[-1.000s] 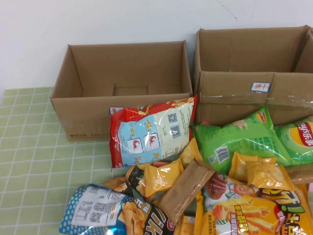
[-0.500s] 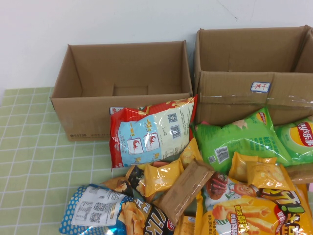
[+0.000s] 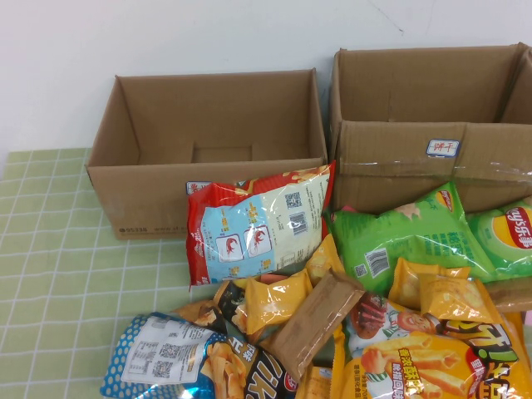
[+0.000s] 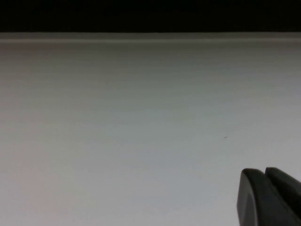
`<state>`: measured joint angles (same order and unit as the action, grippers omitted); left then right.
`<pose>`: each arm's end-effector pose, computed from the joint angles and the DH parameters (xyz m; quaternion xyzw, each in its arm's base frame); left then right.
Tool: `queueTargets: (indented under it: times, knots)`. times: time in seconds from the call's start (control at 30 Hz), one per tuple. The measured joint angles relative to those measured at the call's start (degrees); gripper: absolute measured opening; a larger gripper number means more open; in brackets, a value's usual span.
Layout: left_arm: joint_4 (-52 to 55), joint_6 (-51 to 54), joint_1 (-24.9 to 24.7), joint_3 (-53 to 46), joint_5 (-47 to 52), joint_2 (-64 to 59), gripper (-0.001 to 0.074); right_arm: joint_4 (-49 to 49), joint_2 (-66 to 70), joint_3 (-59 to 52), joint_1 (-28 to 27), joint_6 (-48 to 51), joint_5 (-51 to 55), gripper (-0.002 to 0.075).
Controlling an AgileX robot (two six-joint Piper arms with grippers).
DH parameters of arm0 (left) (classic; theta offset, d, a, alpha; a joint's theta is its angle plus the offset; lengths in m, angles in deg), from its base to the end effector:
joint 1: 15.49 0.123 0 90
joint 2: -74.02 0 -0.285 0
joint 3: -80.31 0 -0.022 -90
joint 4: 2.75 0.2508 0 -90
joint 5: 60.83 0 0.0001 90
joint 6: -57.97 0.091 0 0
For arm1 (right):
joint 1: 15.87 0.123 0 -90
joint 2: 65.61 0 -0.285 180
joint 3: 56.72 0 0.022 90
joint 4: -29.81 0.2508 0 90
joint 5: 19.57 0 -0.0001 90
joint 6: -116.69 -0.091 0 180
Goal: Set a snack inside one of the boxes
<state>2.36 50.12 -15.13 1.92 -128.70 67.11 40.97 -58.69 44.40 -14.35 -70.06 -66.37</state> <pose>-0.0073 -0.0076 0.2862 0.0324 0.1541 -0.0542 0.9860 0.0234 -0.0122 0.2671 0.1041 0.3278 0.1066 0.9329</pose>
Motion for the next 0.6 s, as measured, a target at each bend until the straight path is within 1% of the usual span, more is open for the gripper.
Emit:
queueTargets:
  times: [0.07,0.27,0.4,0.5,0.6]
  knots:
    - [0.0,-0.3,0.0,0.0,0.0,0.0,-0.0001,0.0,0.0,0.2,0.0,0.2,1.2,-0.0002]
    - [-0.3,-0.4,0.0,0.0,-0.2,0.0,-0.0001,-1.0,0.0,4.9,0.0,1.1,12.7,-0.0002]
    - [-0.7,-0.8,0.0,0.0,0.3,0.0,-0.0001,-4.1,0.0,7.3,0.0,5.8,16.4,-0.0002]
    - [-0.8,-2.1,0.0,0.0,7.0,0.0,-0.0001,-4.8,0.0,8.8,0.0,7.4,18.0,-0.0002]
    - [-0.5,-2.4,0.0,4.3,21.6,0.0,-0.0001,-4.9,0.0,11.7,0.0,8.5,23.9,-0.0002]
